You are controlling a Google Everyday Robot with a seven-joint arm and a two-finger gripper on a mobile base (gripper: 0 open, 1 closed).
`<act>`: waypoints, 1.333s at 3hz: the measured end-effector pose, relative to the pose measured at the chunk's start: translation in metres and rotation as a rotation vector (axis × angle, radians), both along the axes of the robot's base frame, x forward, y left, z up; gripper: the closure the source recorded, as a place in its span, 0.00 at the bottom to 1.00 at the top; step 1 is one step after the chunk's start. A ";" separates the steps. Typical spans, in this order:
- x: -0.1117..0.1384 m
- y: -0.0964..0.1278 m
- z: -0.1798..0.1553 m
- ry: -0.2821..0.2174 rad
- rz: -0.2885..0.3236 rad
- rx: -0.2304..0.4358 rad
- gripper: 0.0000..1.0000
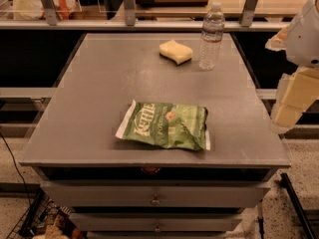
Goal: Move water bottle near green jalapeno chip bag
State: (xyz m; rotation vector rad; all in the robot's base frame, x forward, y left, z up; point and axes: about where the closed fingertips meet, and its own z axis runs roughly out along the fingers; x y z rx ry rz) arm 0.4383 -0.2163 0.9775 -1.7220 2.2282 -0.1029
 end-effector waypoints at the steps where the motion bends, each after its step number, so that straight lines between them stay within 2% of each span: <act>1: 0.000 0.000 0.000 0.000 0.000 0.000 0.00; 2: 0.007 -0.001 -0.001 -0.013 -0.005 0.025 0.00; 3: 0.029 -0.006 -0.015 -0.018 -0.035 0.124 0.00; 4: 0.064 -0.012 -0.044 -0.009 -0.081 0.275 0.00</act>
Offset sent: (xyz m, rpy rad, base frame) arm 0.0159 -0.0035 -0.0070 0.0605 -0.0083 -0.0119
